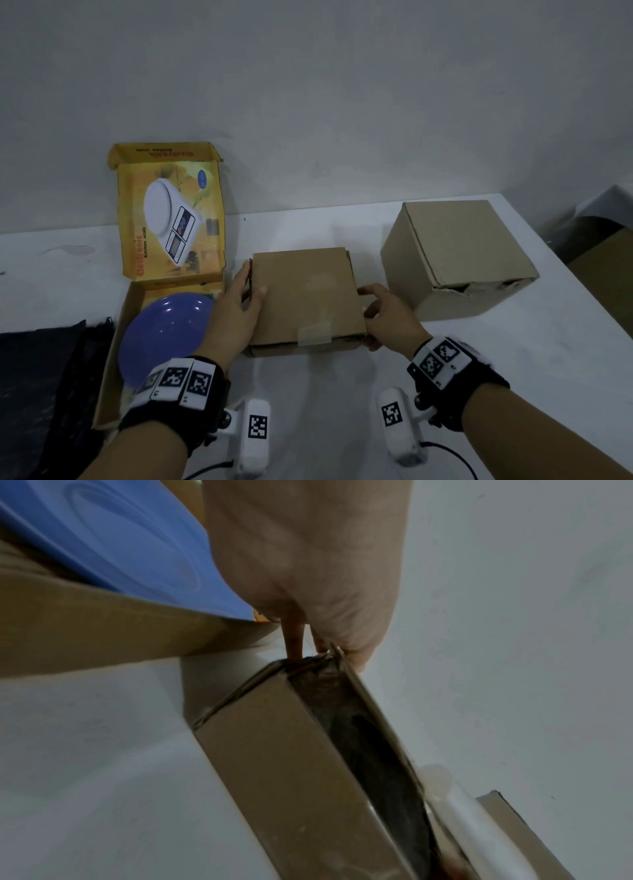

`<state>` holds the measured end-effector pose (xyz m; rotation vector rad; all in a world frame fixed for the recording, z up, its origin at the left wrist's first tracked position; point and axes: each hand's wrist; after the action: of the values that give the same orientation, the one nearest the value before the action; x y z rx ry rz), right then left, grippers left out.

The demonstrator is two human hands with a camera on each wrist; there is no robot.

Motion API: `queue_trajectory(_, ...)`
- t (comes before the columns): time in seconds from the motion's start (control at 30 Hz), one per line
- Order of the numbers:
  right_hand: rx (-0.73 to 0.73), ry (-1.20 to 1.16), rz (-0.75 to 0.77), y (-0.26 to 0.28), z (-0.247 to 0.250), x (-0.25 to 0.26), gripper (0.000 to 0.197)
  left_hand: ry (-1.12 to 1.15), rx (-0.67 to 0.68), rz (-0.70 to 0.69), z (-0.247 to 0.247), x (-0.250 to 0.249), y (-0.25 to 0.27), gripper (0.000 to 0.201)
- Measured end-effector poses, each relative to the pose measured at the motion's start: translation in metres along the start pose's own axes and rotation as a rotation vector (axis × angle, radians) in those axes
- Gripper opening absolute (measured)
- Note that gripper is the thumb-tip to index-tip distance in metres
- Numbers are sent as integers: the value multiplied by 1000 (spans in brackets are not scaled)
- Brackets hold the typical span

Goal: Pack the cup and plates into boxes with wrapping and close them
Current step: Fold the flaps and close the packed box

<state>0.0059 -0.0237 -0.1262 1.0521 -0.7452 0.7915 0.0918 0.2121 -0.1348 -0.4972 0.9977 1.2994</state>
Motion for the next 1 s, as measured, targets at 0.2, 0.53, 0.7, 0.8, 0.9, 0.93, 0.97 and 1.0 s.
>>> queue_trajectory(0.2, -1, -343, -123, 16, 8, 1, 21, -87, 20, 11, -4, 11, -4, 59)
queue_trajectory(0.53, -150, 286, 255, 23, -3, 5, 30, -347, 106, -9, -9, -3, 6, 69)
queue_trajectory(0.7, -1, 493, 374, 32, -30, 18, 35, -341, 119, -34, -11, 8, 0, 70)
queue_trajectory(0.8, 67, 573, 423, 32, -36, 14, 49, -346, 109, -65, -12, 18, -4, 68)
queue_trajectory(0.9, 89, 576, 505, 35, -39, 11, 32, -349, 95, -92, -14, 22, -4, 66)
queue_trajectory(0.93, 85, 534, 550, 37, -39, 10, 23, -346, 93, -100, -14, 23, -4, 65)
queue_trajectory(0.97, 85, 481, 581, 39, -40, 9, 18, -345, 93, -106, -14, 24, -5, 64)
queue_trajectory(1.0, 92, 424, 598, 40, -40, 8, 15, -349, 91, -105, -15, 24, -5, 64)
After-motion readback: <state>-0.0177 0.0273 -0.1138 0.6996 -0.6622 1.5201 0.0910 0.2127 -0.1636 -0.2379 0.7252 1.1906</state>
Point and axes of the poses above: each hand's wrist, its own y-axis away from the middle knuckle, its own z-axis out of the back of the hand, x = y × z, and after that the axes turned 7 degrees about -y, right-handed
